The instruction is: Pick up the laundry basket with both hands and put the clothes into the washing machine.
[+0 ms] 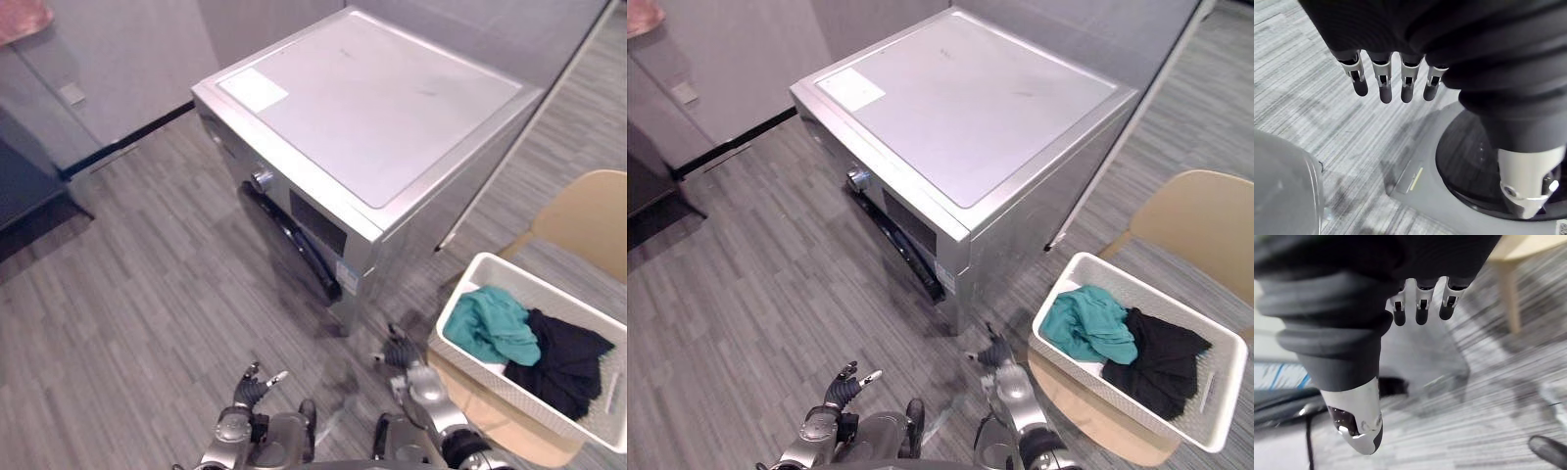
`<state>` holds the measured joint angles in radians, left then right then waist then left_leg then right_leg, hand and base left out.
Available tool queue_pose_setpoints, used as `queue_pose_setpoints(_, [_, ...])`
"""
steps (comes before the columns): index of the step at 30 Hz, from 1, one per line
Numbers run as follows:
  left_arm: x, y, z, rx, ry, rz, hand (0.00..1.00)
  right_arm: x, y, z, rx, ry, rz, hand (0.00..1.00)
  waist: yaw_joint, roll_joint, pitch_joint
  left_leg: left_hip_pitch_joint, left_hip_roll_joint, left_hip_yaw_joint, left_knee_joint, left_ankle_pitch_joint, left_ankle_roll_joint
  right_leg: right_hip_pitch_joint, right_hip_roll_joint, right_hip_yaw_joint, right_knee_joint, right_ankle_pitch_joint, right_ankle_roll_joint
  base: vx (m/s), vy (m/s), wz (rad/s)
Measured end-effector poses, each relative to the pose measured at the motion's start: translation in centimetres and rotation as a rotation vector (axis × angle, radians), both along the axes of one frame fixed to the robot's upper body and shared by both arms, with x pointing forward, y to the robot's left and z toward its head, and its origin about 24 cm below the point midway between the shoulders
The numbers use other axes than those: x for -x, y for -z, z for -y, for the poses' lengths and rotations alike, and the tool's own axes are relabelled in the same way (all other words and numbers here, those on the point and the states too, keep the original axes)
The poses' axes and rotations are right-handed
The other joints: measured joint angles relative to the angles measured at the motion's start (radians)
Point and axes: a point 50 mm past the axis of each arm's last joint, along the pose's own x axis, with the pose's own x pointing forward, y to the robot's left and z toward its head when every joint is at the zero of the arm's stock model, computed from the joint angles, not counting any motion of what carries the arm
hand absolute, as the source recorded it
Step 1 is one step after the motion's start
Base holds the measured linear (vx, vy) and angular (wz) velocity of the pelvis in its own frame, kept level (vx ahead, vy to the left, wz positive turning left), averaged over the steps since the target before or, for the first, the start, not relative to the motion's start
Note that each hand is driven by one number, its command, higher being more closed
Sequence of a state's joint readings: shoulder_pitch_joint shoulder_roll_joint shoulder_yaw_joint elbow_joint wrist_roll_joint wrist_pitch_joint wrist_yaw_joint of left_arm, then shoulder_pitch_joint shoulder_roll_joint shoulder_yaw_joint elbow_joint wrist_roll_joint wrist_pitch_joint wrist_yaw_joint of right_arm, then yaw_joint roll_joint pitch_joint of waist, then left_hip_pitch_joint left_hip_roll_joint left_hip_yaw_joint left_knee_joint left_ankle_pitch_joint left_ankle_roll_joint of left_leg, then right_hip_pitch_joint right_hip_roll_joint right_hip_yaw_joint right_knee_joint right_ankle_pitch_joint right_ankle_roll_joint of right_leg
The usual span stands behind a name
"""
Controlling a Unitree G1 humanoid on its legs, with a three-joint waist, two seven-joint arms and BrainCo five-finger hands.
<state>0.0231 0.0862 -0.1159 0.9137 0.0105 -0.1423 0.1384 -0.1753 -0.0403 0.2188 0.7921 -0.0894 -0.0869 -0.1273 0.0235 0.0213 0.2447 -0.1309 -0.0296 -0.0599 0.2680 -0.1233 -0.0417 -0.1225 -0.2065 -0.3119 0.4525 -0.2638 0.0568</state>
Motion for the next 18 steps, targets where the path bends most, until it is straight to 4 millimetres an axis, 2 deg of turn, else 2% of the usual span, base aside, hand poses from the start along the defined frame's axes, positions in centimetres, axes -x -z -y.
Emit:
queue_pose_setpoints(5, [-0.2, -0.1, 0.5, 0.010, 0.011, 0.008, 0.00, -1.6, -2.0, -4.3, -0.048, -0.133, 0.085, 0.00, 0.042, 0.000, 0.000, 0.017, 0.018, -0.074, -0.100, 0.076, -0.031, 0.074, 0.033, -0.103, -0.096, 0.027, -0.017, 0.03, -0.103, 0.65])
queue_pose_setpoints(10, [-0.2, -0.2, 0.4, -0.001, -0.004, 0.019, 0.00, -4.1, -4.5, -5.8, -0.057, -0.172, 0.183, 0.00, 0.062, 0.017, 0.015, 0.011, 0.015, -0.081, -0.125, 0.113, -0.030, 0.088, 0.036, -0.128, -0.115, 0.044, -0.021, -0.03, -0.010, 0.31])
queue_pose_setpoints(13, [-0.6, -0.5, 0.8, 0.014, -0.011, 0.048, 0.00, -6.2, -6.5, -4.2, -0.033, -0.088, 0.266, 0.00, 0.075, 0.041, 0.038, -0.032, 0.009, -0.109, -0.124, 0.135, -0.033, 0.068, 0.037, -0.156, -0.131, 0.060, -0.022, -0.12, 0.037, 0.31])
queue_pose_setpoints(14, [-0.8, -0.6, 0.7, 0.017, -0.020, 0.059, 0.00, -7.2, -7.6, -3.1, -0.027, -0.029, 0.315, 0.00, 0.078, 0.052, 0.049, -0.062, 0.006, -0.120, -0.124, 0.146, -0.021, 0.045, 0.036, -0.168, -0.125, 0.061, -0.023, -0.22, 0.065, 0.47])
queue_pose_setpoints(16, [-1.5, -1.1, 0.6, 0.011, -0.037, 0.092, 0.00, -9.0, -9.8, -1.1, -0.015, 0.079, 0.398, 0.00, 0.082, 0.068, 0.081, -0.100, 0.003, -0.132, -0.127, 0.161, -0.024, 0.008, 0.028, -0.185, -0.098, 0.060, -0.025, -0.22, 0.070, 0.42])
queue_pose_setpoints(18, [-2.5, -1.8, 0.3, 0.012, -0.050, 0.137, 0.00, -10.9, -13.0, 2.1, 0.005, 0.238, 0.514, 0.00, 0.106, 0.082, 0.135, -0.123, -0.005, -0.131, -0.141, 0.162, -0.030, -0.040, 0.005, -0.185, -0.035, 0.045, -0.025, -0.25, 0.071, 0.23])
